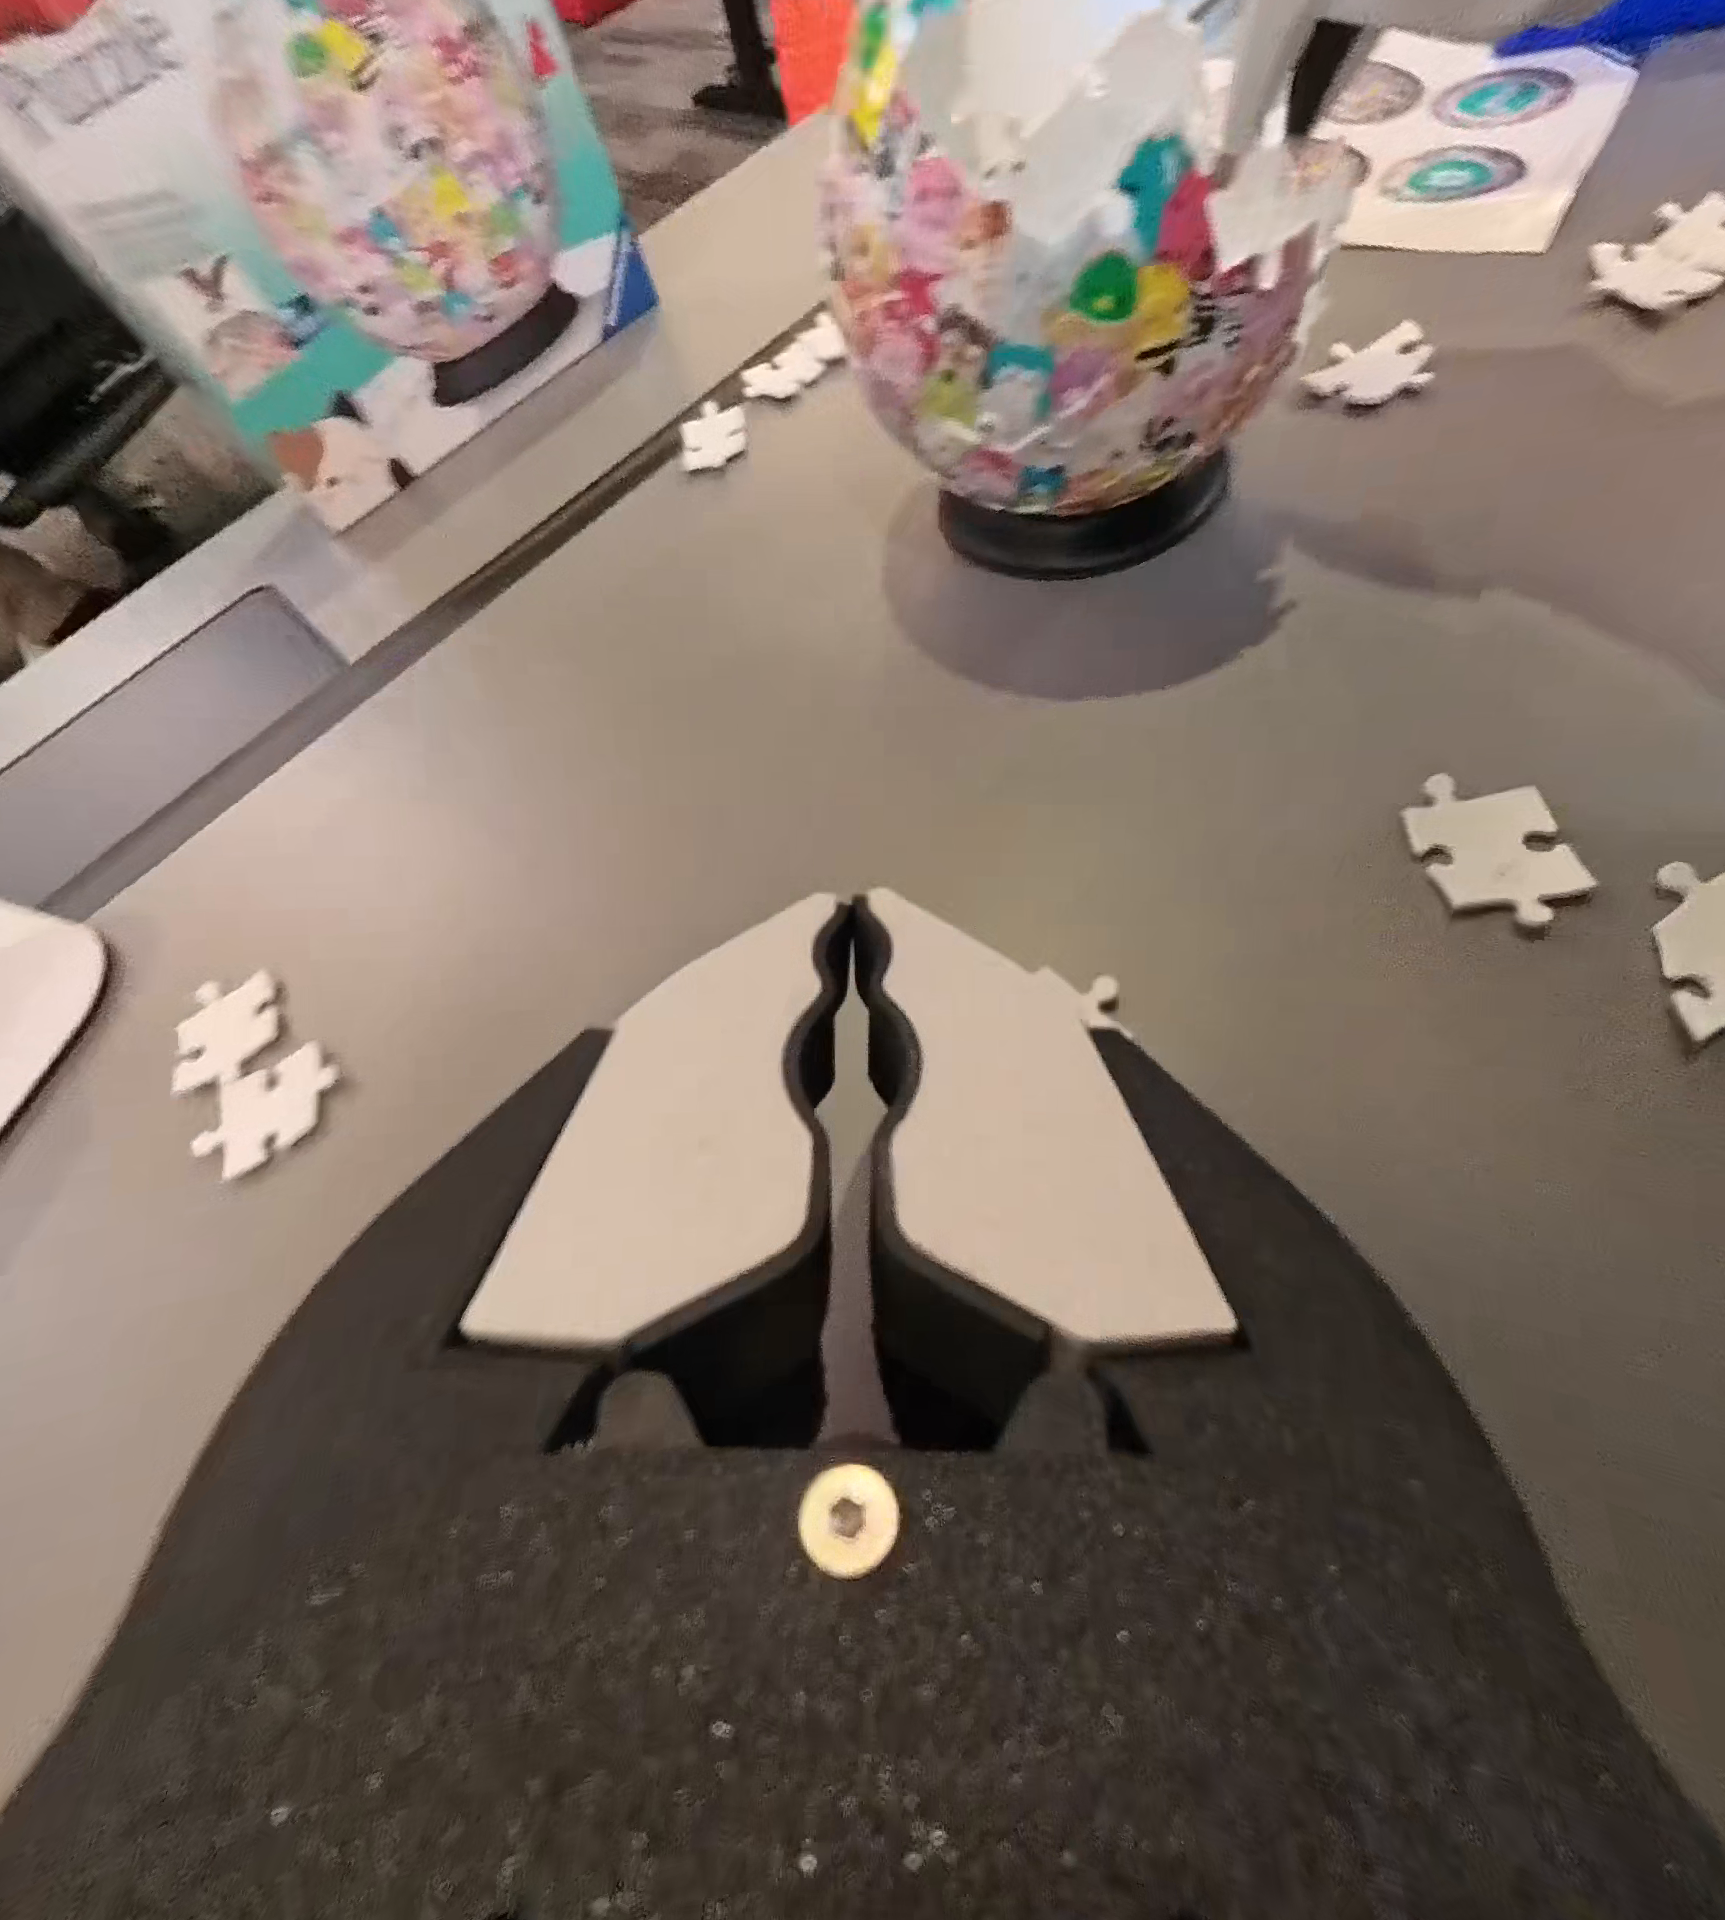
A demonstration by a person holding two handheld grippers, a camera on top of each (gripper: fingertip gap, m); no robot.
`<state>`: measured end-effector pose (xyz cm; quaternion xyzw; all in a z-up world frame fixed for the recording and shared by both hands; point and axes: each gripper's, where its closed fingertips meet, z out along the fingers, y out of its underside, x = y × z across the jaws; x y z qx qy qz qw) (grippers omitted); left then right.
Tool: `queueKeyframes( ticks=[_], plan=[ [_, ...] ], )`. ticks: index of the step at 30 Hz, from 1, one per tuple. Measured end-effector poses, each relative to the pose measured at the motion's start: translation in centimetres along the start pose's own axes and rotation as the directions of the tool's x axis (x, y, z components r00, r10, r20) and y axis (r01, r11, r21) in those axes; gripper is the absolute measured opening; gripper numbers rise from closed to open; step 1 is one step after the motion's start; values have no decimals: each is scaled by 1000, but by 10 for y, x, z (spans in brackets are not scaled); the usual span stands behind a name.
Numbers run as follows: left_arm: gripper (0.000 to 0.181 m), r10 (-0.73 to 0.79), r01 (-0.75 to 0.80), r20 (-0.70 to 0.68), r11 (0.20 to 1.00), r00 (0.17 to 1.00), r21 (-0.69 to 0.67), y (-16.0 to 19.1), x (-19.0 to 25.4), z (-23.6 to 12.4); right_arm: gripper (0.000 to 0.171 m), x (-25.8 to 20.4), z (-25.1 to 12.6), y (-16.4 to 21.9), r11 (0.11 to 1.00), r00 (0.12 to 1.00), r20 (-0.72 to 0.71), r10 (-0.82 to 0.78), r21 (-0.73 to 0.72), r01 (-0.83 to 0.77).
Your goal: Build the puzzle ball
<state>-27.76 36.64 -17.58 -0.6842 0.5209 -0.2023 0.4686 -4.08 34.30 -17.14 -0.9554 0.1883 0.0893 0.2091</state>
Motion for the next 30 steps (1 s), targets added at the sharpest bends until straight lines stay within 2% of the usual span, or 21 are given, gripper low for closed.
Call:
queueKeyframes(
  ticks=[6,14,18,30],
  plan=[
    [0,-53,53,1,998,999,-31,10,-5,-3,22,6,5,-5,999,998,-65,-23,-37,20],
    [0,-33,34,8,998,999,-52,13,-4,-2,17,6,15,2,994,996,-68,-54,-104,47],
    [0,-42,43,10,998,999,-54,13,-5,-2,8,6,16,5,992,997,-64,-50,-117,42],
    [0,-46,46,12,997,999,-59,14,-5,-2,5,5,17,4,992,997,-57,-50,-118,42]
  ],
)
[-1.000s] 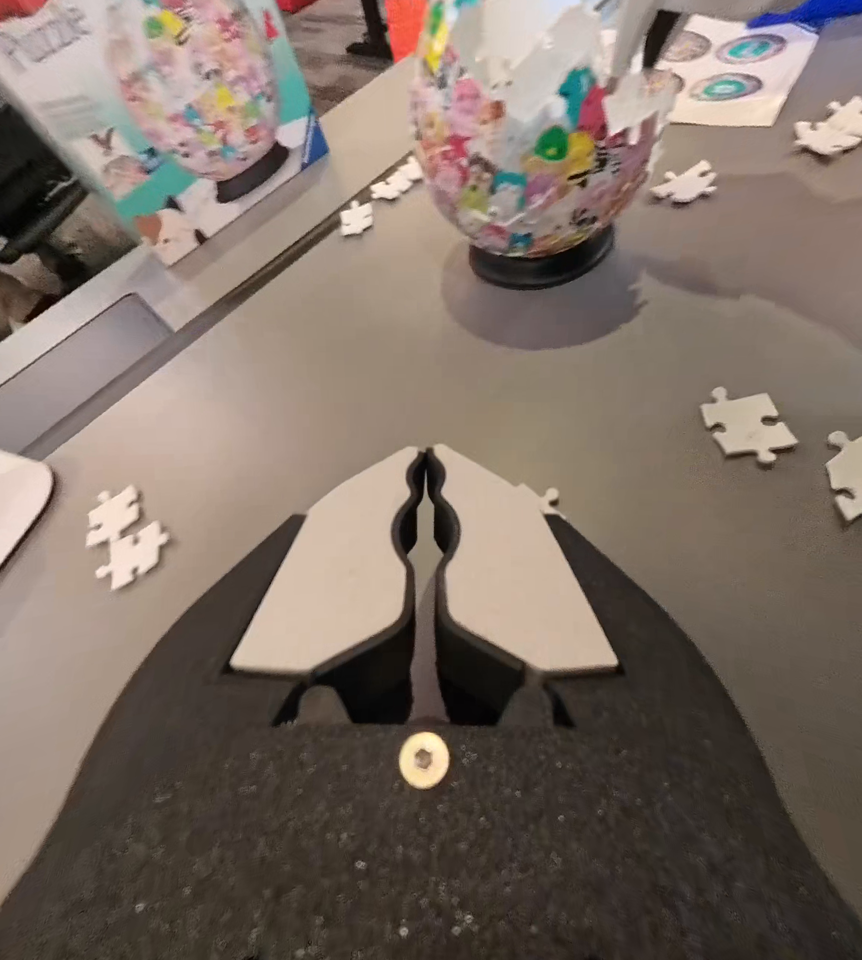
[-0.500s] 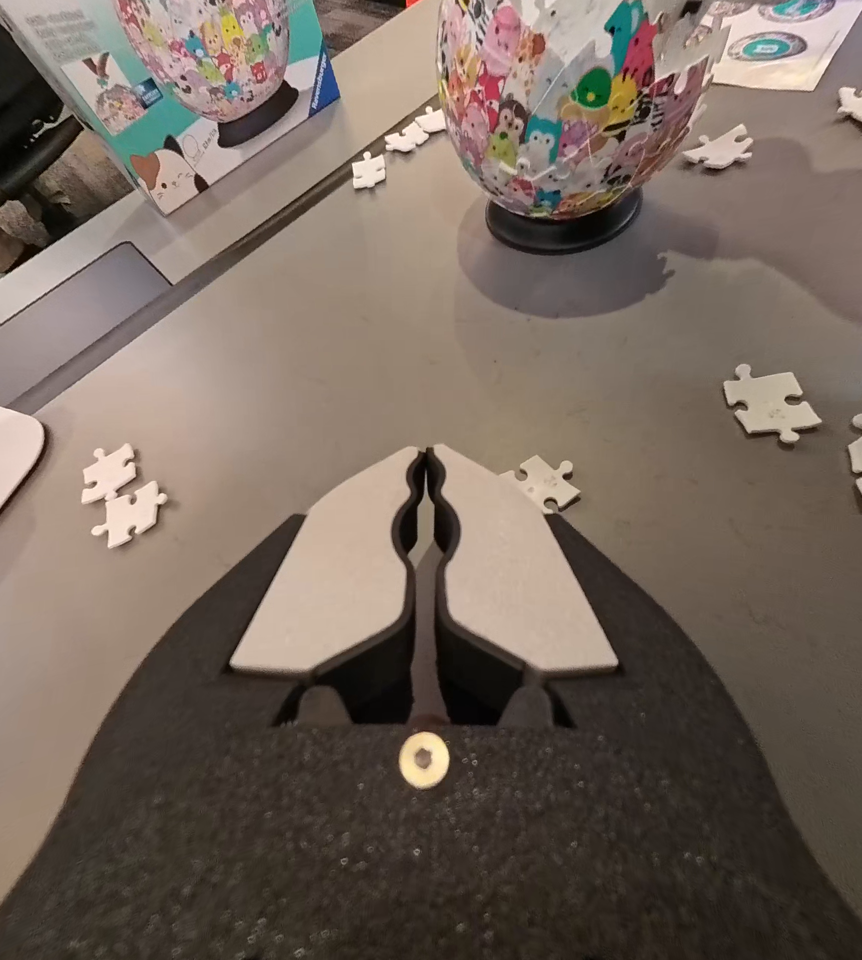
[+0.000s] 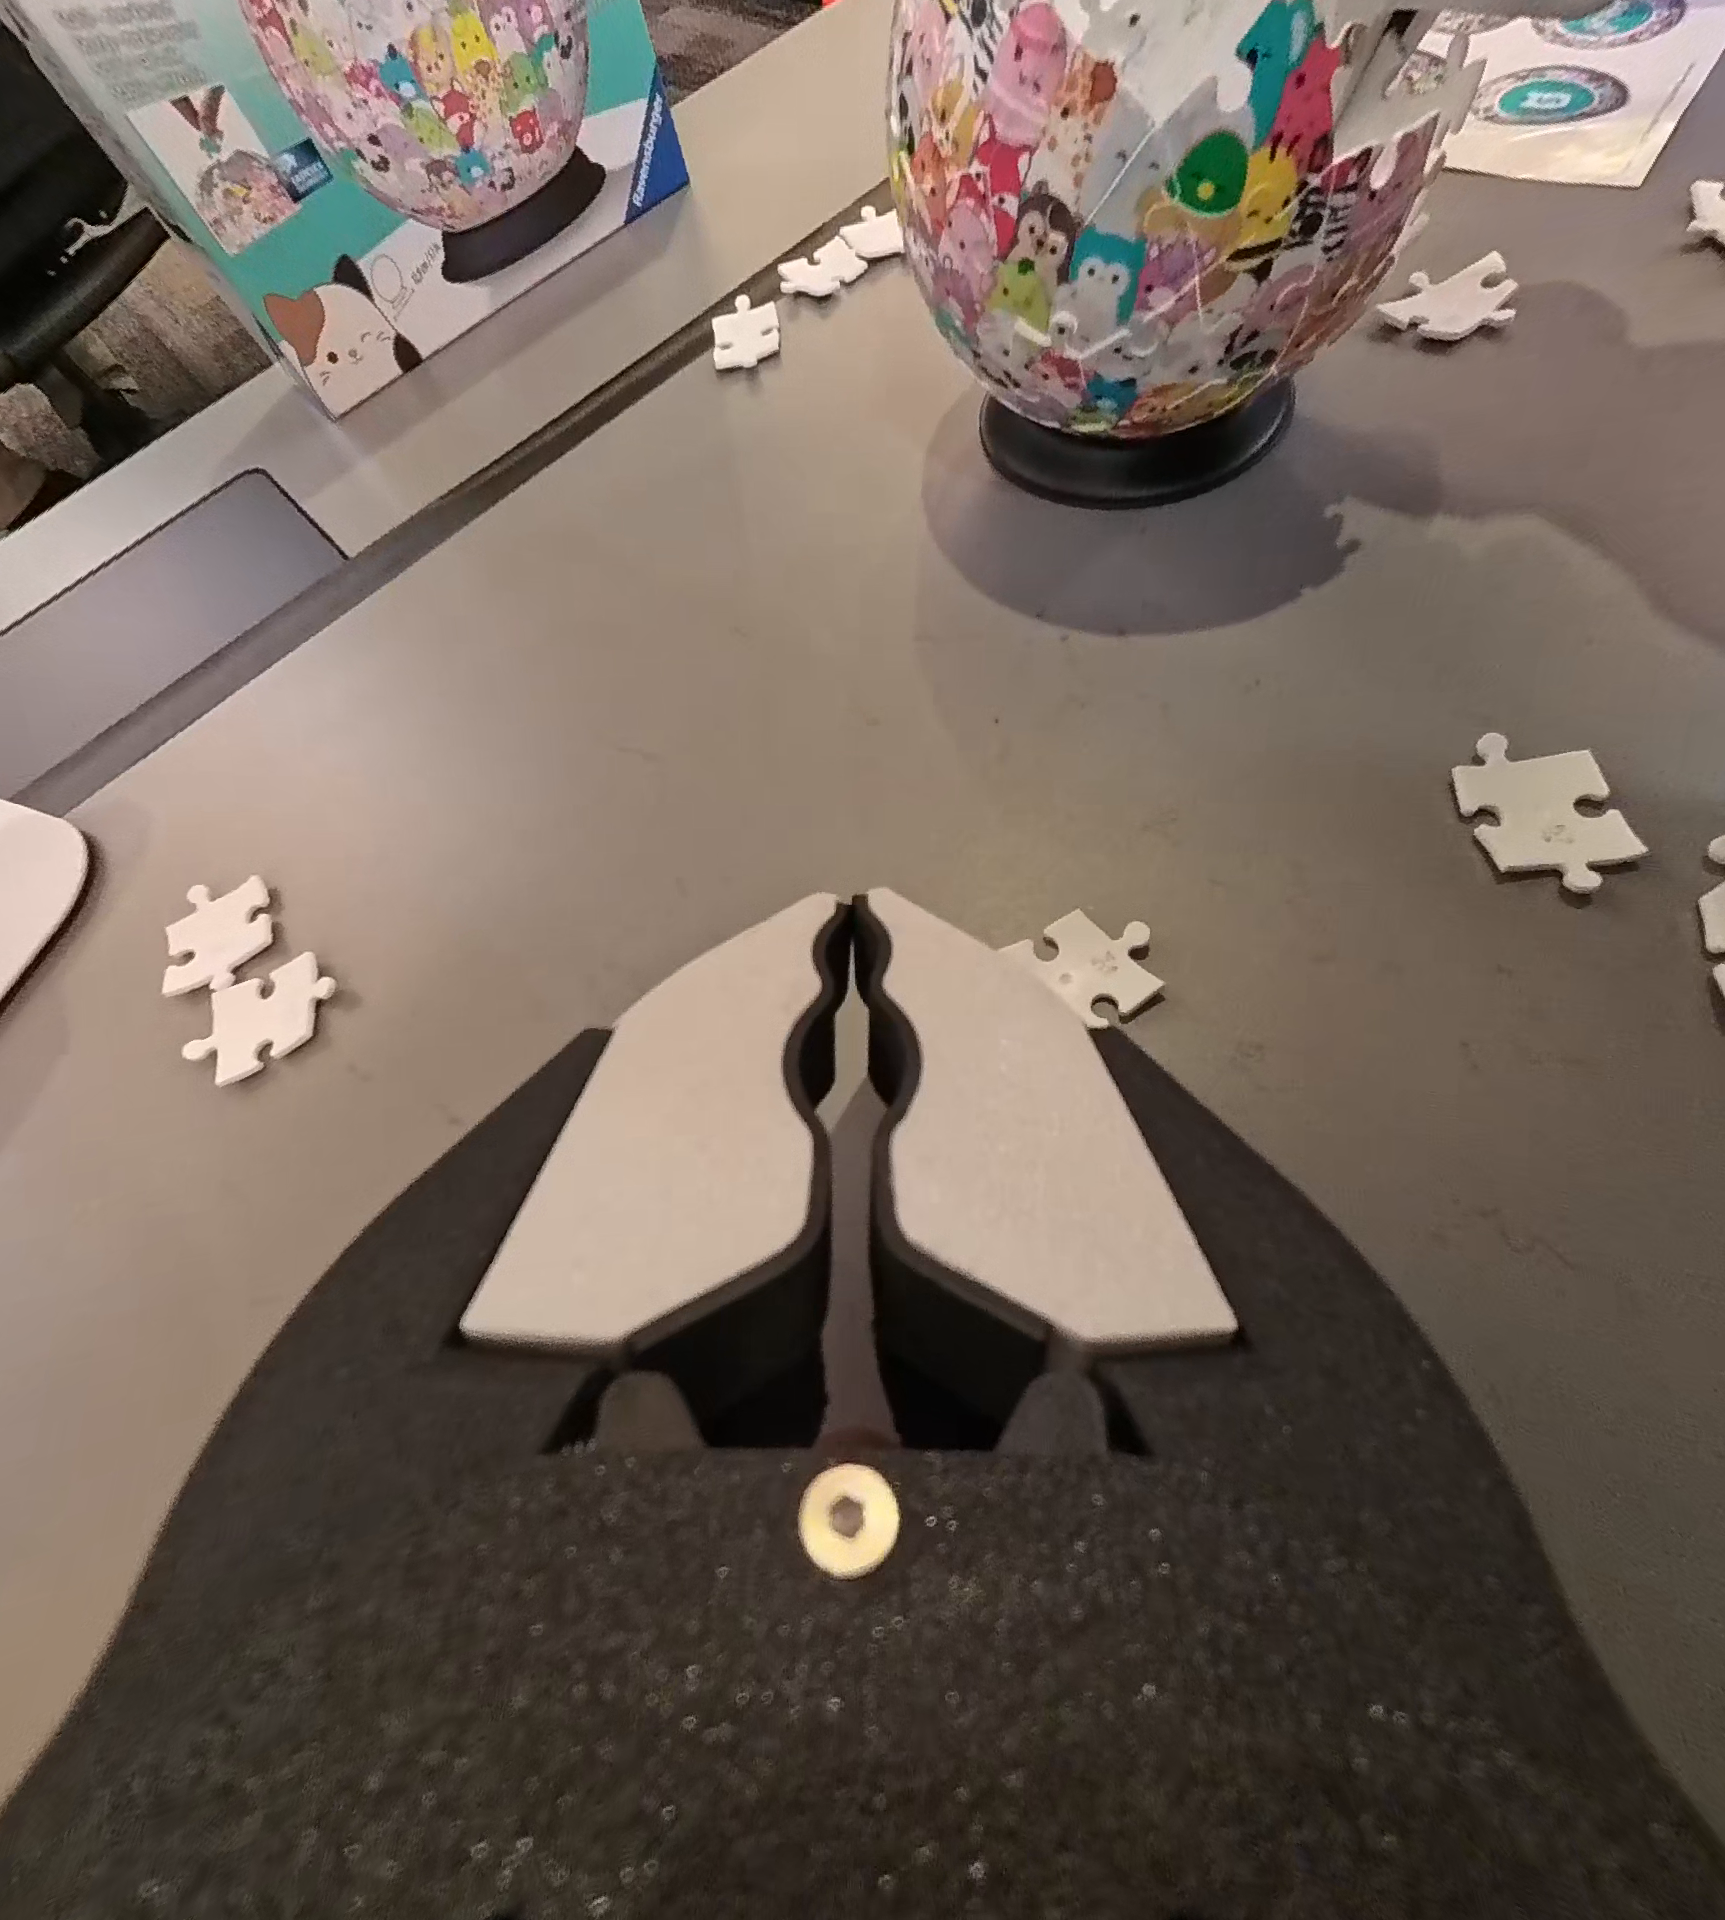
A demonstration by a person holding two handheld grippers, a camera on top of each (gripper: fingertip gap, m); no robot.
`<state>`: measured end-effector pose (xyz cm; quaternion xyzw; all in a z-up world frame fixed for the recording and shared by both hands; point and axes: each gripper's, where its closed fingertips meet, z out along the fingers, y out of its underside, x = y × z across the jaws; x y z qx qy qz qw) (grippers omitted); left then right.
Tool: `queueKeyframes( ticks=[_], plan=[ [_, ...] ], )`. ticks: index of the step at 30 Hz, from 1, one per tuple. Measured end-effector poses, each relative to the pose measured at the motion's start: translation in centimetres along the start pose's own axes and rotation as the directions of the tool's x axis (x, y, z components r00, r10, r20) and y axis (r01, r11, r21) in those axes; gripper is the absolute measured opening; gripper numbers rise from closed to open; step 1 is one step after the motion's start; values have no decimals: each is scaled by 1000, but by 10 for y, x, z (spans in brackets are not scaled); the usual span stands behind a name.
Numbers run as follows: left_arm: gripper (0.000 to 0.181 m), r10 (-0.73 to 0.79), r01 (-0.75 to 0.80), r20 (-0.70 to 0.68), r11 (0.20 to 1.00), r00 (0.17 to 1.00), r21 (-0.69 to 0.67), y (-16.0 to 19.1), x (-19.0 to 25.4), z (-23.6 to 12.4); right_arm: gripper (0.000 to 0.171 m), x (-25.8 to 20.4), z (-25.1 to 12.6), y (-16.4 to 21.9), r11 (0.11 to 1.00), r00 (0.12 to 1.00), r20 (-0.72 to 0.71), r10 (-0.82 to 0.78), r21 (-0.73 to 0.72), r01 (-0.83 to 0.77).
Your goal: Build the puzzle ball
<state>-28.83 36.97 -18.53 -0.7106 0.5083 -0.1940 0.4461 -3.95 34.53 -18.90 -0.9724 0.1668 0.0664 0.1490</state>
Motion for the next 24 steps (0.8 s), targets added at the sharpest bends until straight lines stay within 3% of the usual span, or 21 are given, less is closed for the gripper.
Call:
queueKeyframes(
  ticks=[4,7,13,16,19,24],
  plan=[
    [0,4,-4,0,1000,1000,-3,0,0,0,7,1,0,0,1000,1000,-13,-11,-2,11],
    [0,2,-2,0,1000,1000,-3,1,0,0,18,2,-1,3,999,999,-32,-41,-13,41],
    [0,6,-6,-1,1000,1000,-3,1,1,1,40,7,-27,-10,969,969,-93,-231,67,237],
    [0,5,-5,-6,1000,1000,-3,2,2,2,34,-10,-43,-17,895,903,6,-429,139,424],
    [0,-1,1,-18,1000,1000,-10,5,2,4,20,-26,-50,-10,753,751,83,-655,159,639],
    [0,14,-14,-41,1000,999,2,4,6,6,0,-40,-50,4,628,602,185,-777,153,763]
  ],
)
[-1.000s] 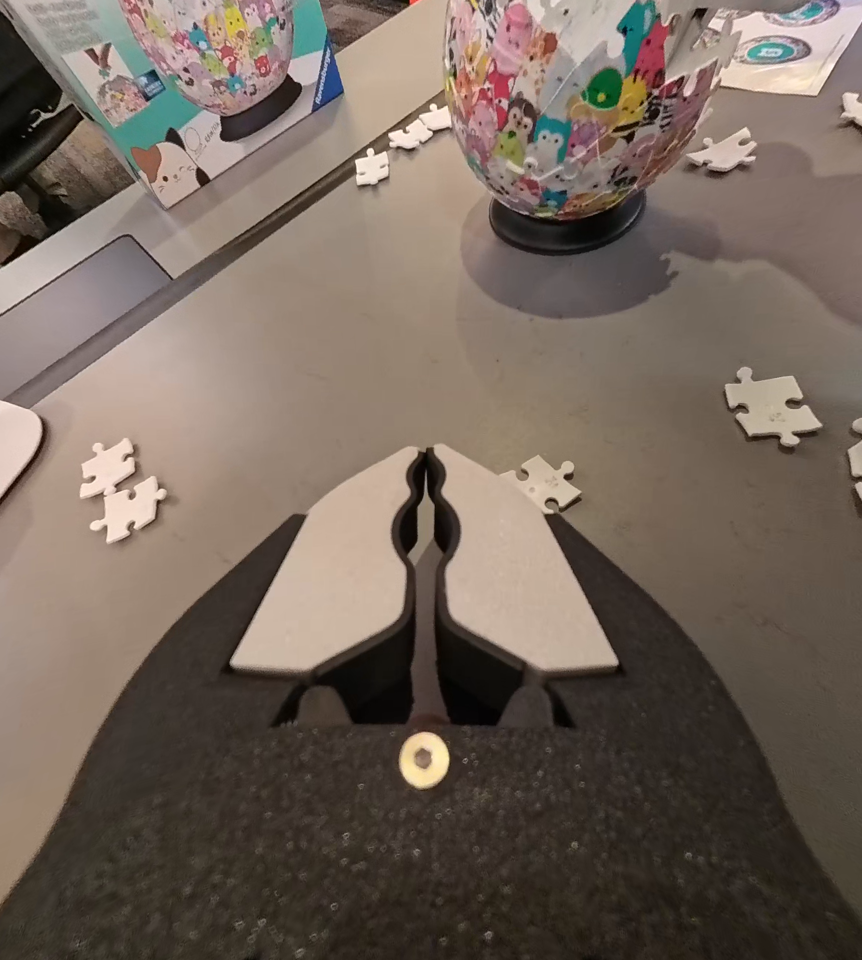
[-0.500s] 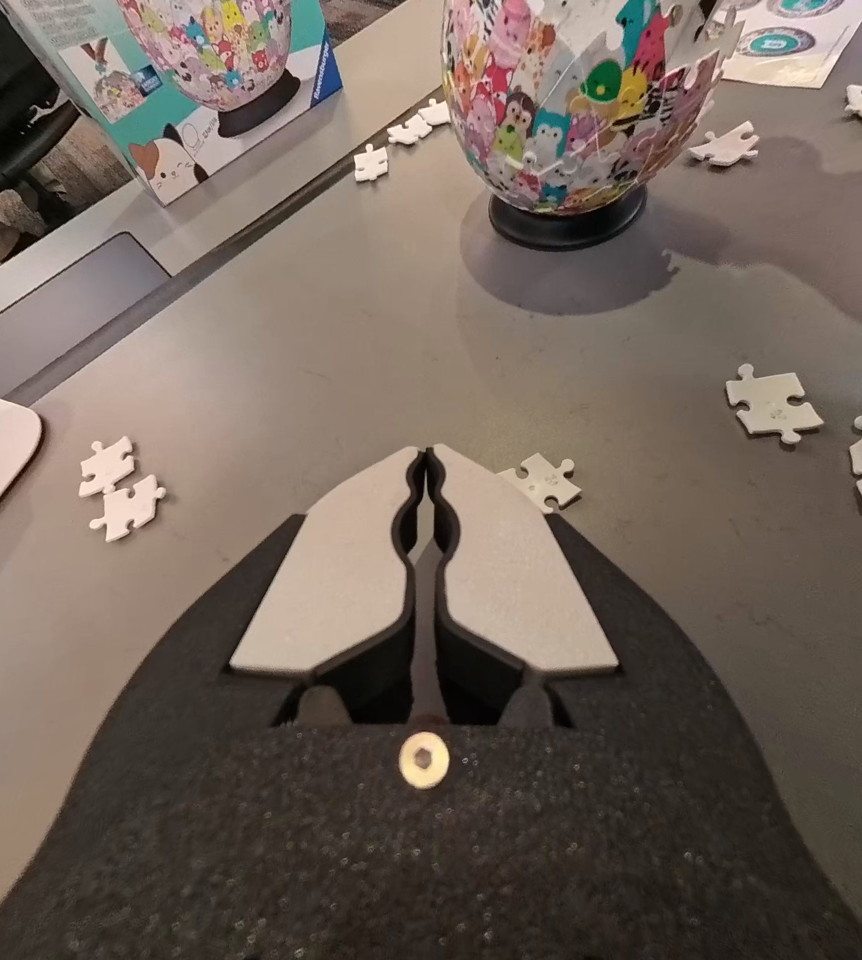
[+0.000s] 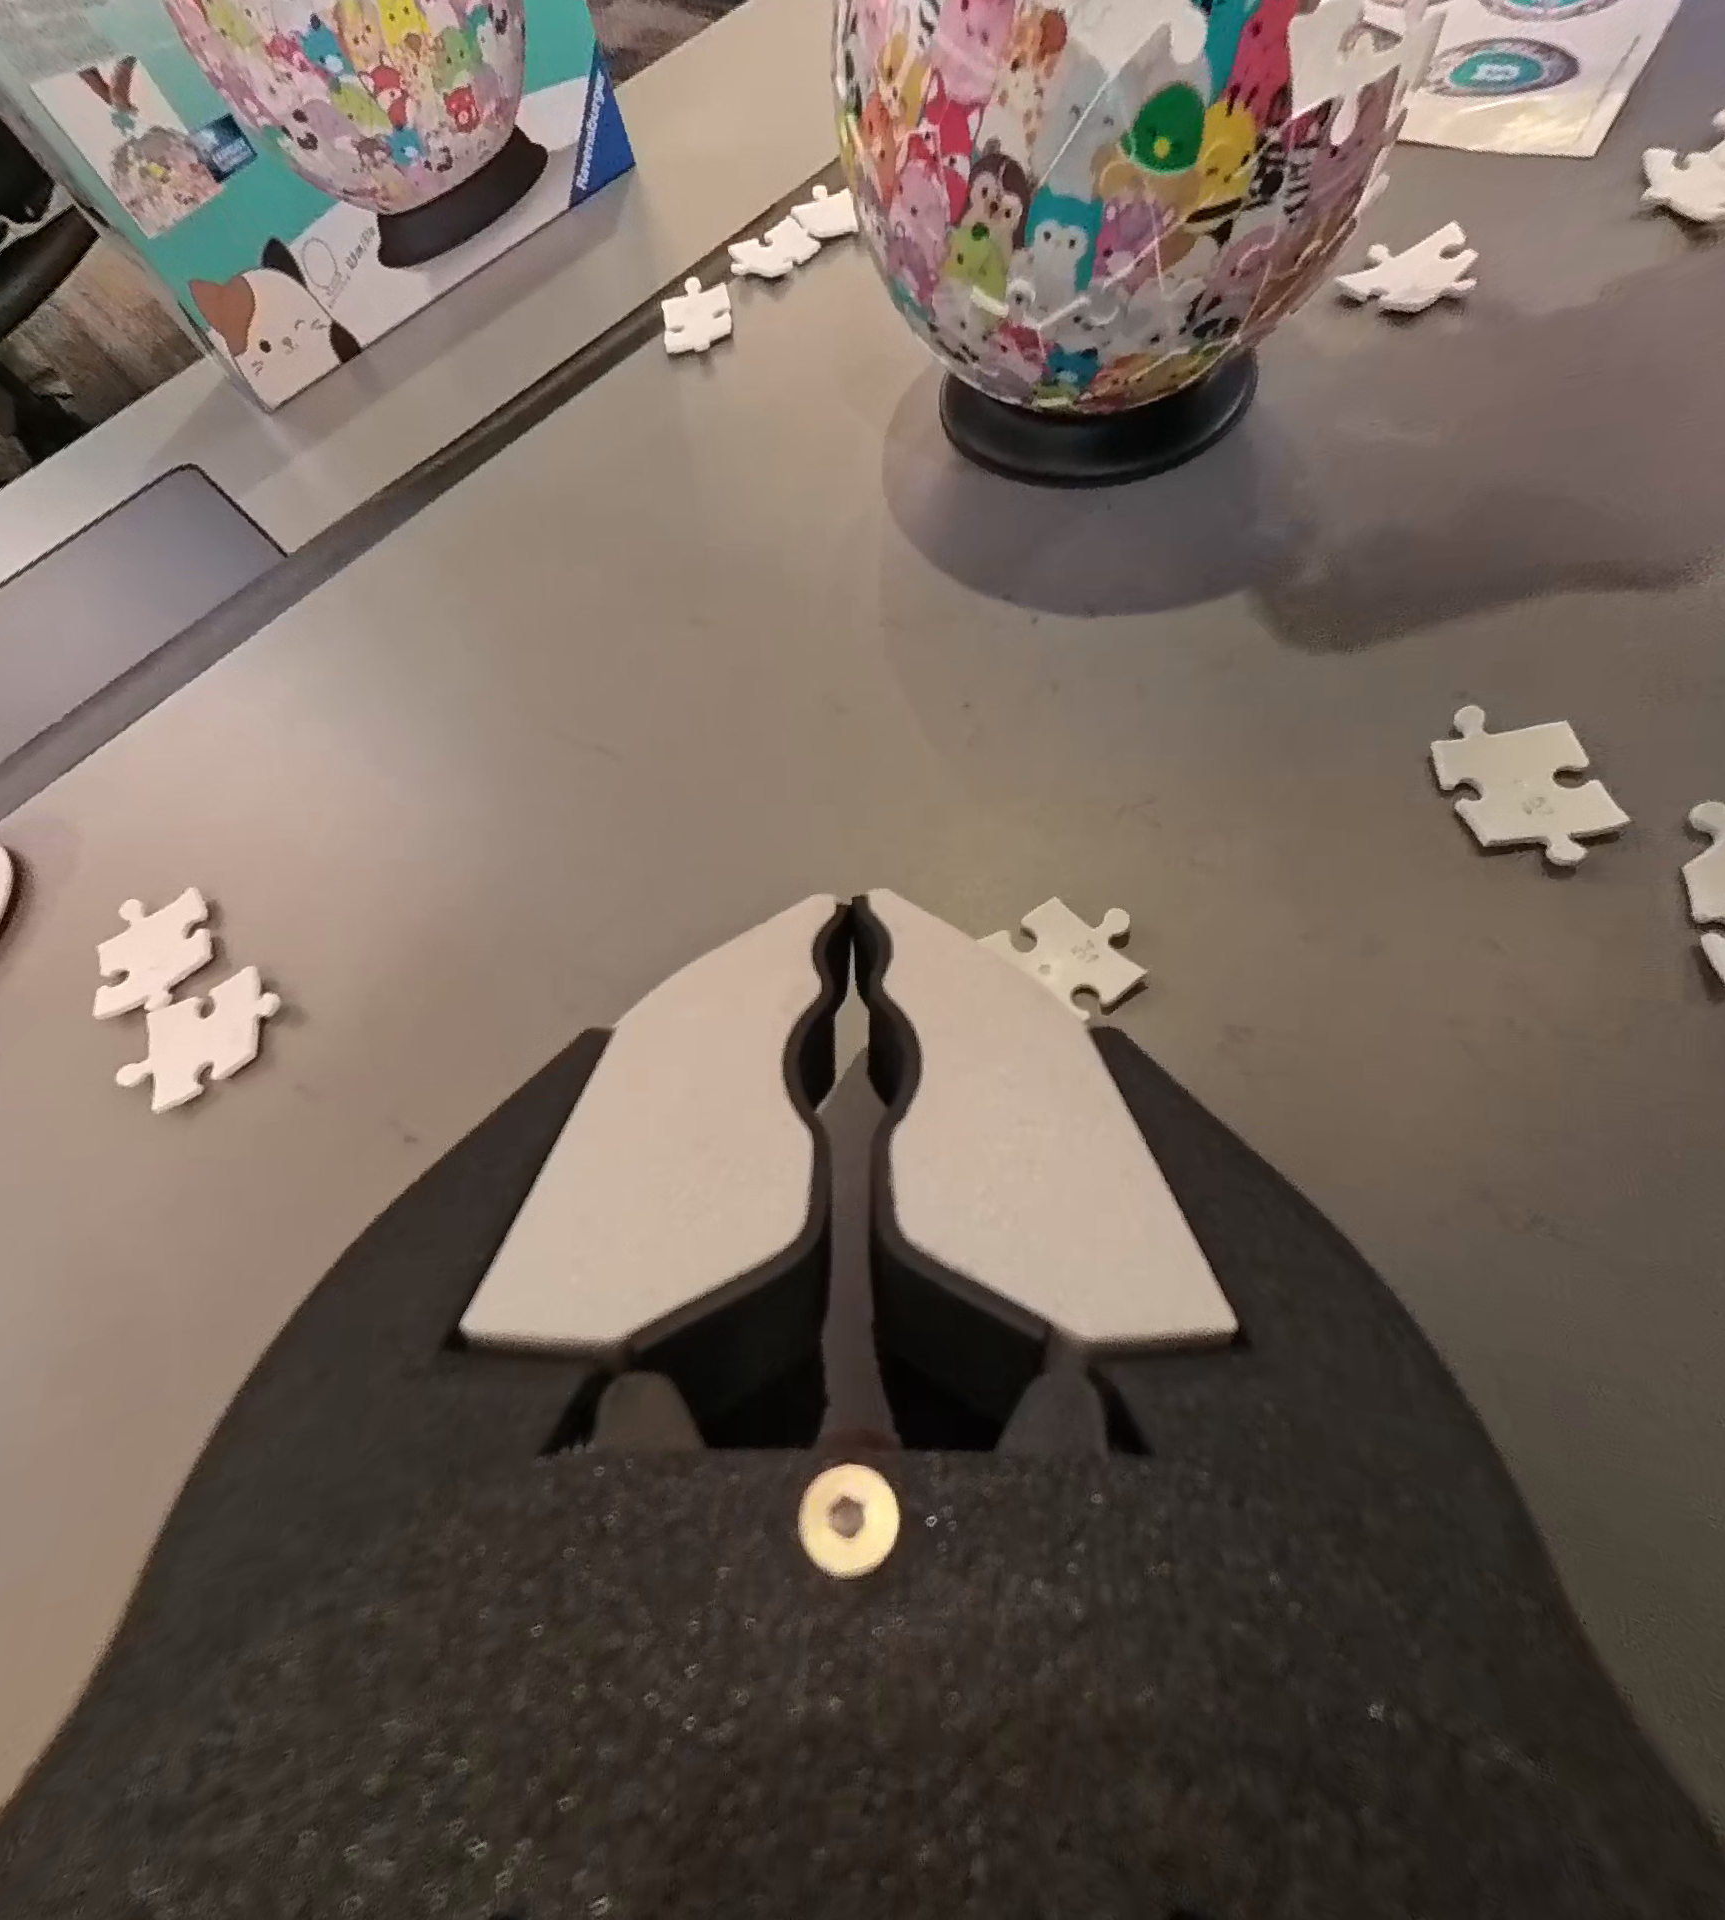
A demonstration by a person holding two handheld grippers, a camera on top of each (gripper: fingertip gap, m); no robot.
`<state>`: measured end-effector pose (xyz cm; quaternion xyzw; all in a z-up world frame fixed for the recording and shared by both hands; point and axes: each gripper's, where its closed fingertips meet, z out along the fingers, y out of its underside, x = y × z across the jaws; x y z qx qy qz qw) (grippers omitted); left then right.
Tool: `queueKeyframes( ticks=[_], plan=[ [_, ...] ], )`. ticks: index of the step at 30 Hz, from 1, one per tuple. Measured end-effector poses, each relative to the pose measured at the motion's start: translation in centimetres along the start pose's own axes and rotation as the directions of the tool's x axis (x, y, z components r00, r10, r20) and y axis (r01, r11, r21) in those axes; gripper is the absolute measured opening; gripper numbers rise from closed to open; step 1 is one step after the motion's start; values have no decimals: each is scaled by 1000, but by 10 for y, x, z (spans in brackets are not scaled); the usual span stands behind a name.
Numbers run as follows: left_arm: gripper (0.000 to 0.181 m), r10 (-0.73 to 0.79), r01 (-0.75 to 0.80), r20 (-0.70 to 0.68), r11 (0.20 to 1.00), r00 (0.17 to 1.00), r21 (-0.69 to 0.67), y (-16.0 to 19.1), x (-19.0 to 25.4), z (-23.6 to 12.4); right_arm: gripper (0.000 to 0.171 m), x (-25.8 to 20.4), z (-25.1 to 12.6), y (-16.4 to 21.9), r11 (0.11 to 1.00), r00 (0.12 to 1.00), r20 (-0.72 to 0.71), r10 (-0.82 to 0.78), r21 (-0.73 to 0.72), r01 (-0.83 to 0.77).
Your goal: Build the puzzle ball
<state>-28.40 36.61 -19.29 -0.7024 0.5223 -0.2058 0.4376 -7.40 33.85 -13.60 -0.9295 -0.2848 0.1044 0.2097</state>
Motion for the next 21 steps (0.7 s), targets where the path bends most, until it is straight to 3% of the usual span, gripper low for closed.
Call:
queueKeyframes(
  ticks=[3,8,15,21],
  plan=[
    [0,27,-27,-15,1000,1000,13,-3,5,2,0,8,7,-2,999,997,-63,-34,-30,32],
    [0,56,-54,-32,997,998,47,-17,9,15,0,16,19,2,936,953,-184,-240,-304,177],
    [0,110,-108,-10,991,994,82,-22,11,13,0,21,42,11,816,928,-78,-364,-507,278],
    [0,138,-138,5,988,990,64,-18,13,13,0,28,51,24,760,919,-56,-391,-583,288]
  ],
)
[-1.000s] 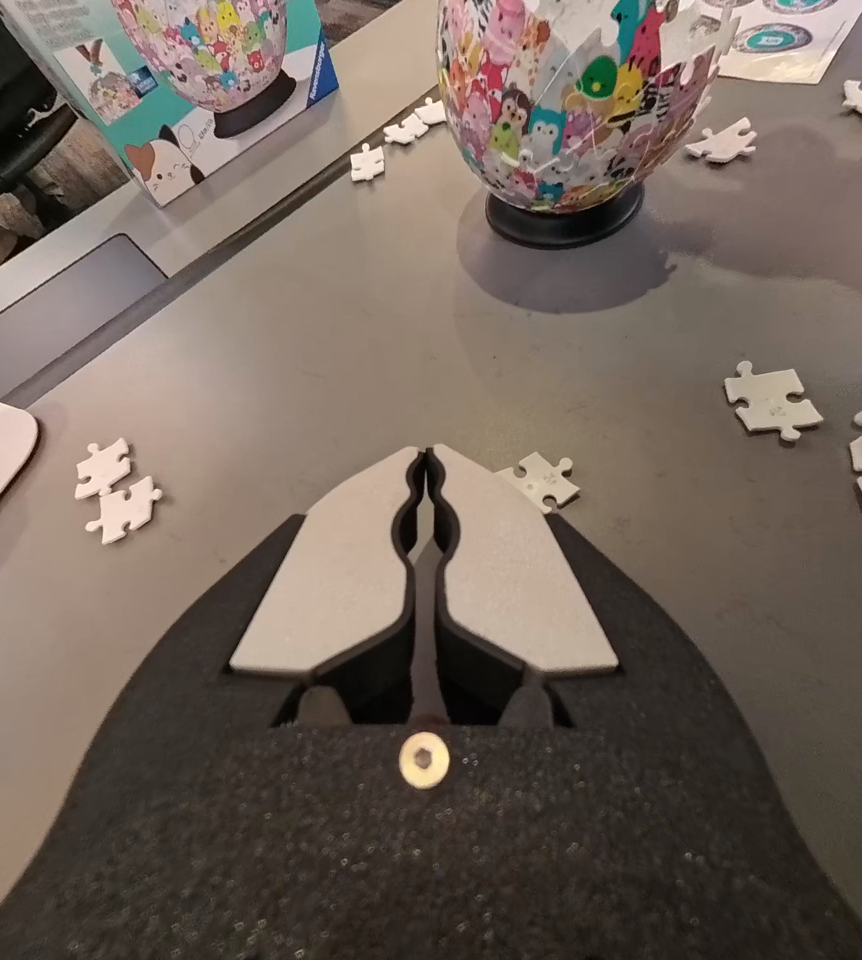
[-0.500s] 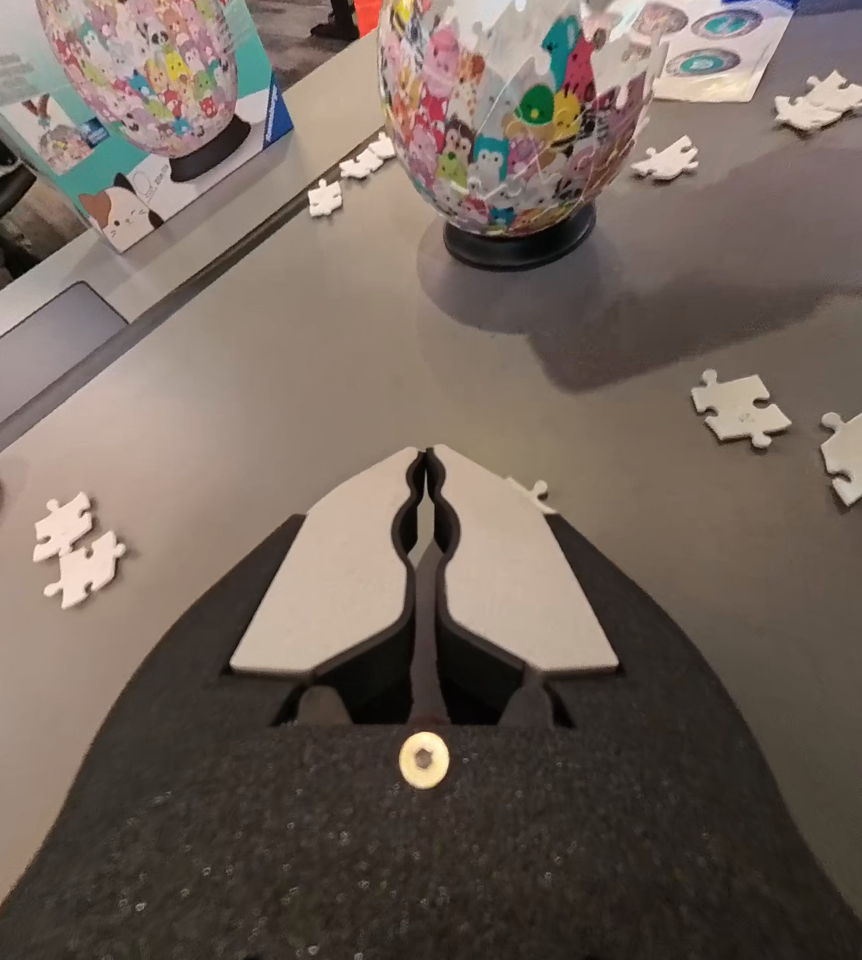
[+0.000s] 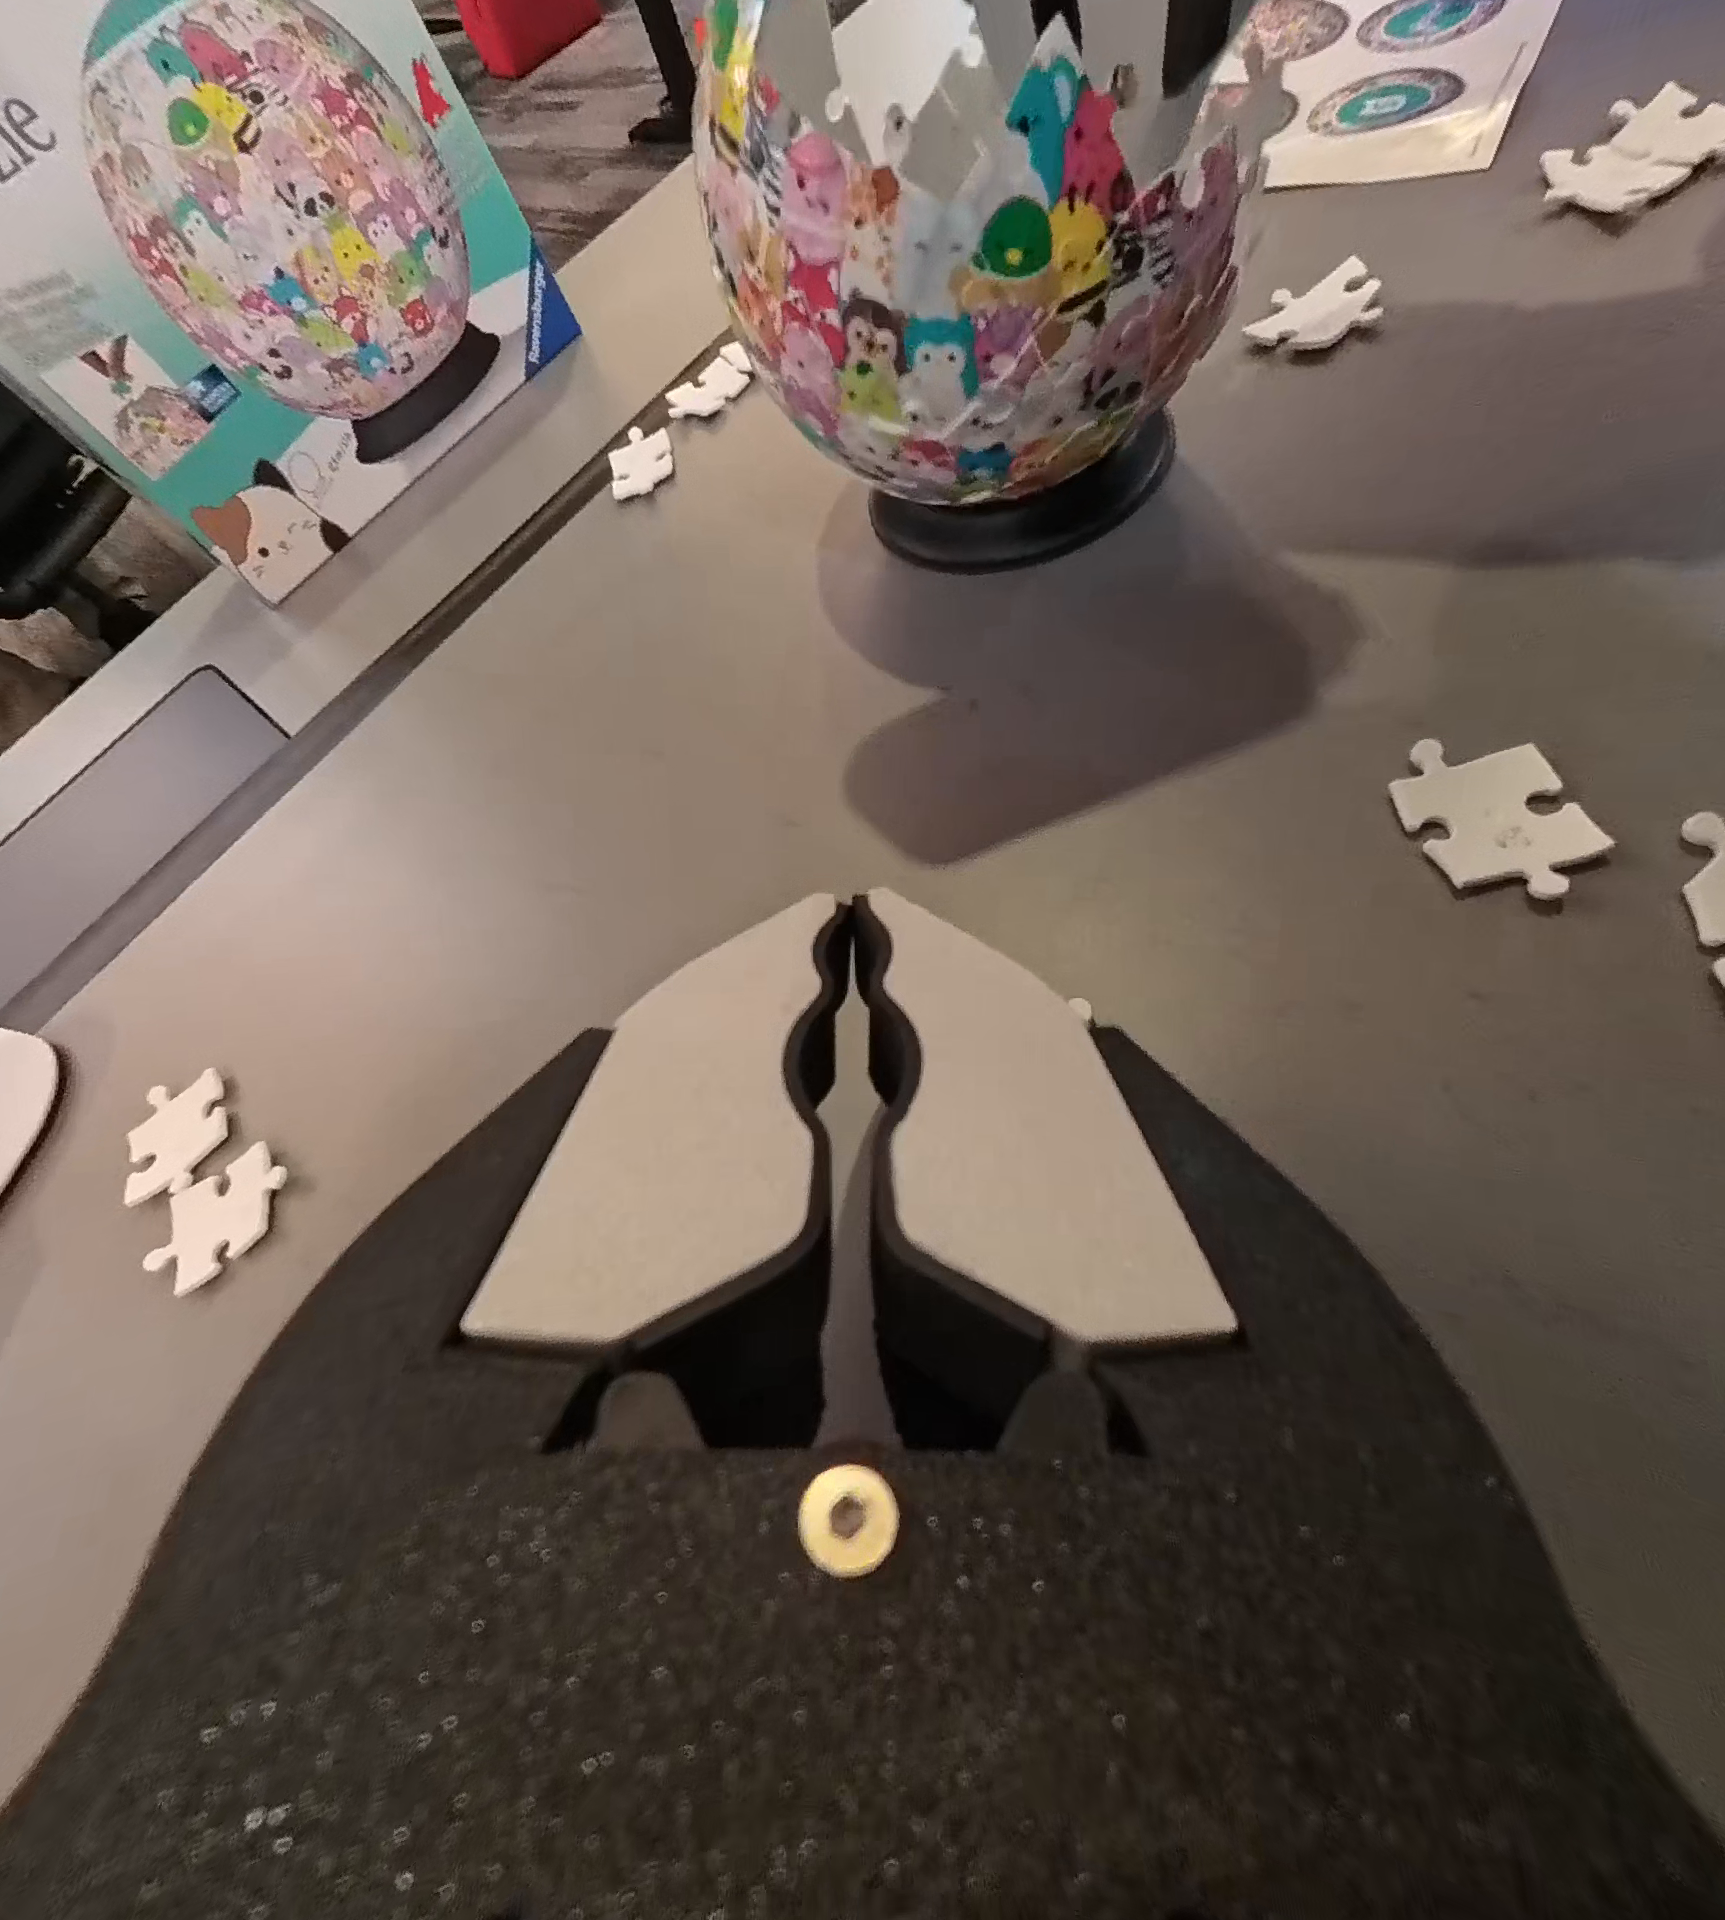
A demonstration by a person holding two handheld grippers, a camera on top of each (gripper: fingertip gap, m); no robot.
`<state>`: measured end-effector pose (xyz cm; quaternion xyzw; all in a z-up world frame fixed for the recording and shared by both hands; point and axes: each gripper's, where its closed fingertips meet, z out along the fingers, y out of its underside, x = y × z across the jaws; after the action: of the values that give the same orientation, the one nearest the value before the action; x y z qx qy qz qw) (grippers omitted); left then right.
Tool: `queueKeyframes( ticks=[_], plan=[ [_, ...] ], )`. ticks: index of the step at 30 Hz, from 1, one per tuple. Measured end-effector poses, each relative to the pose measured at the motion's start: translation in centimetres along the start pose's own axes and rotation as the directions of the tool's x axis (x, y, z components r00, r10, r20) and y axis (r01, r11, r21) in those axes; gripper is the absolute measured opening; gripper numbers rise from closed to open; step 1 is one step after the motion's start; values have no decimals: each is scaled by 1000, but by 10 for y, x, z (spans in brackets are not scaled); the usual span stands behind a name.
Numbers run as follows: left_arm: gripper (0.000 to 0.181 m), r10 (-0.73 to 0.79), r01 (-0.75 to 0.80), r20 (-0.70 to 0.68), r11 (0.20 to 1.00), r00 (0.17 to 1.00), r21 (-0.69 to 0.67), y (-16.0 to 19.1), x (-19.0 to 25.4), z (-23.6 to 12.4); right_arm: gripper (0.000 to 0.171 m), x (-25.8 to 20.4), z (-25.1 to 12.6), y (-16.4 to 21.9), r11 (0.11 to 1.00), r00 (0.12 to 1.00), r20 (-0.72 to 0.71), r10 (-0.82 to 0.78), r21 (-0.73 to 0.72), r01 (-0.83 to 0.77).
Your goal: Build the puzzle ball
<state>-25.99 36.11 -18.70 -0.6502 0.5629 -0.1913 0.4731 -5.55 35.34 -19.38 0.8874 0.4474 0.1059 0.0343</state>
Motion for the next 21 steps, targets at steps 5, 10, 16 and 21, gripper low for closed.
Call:
queueKeyframes(
  ticks=[5,10,16,21],
  plan=[
    [0,7,-7,1,1000,1000,-4,1,1,0,0,2,0,6,999,1000,-31,2,-37,-3],
    [0,14,-14,3,1000,1000,-5,1,2,0,0,-1,2,5,998,998,-26,54,-24,-55],
    [0,20,-20,6,1000,1000,-5,1,3,-1,0,1,7,9,995,995,-58,83,-56,-87],
    [0,26,-26,7,1000,1000,-5,1,3,-1,0,2,7,8,994,994,-62,90,-51,-93]
  ],
)
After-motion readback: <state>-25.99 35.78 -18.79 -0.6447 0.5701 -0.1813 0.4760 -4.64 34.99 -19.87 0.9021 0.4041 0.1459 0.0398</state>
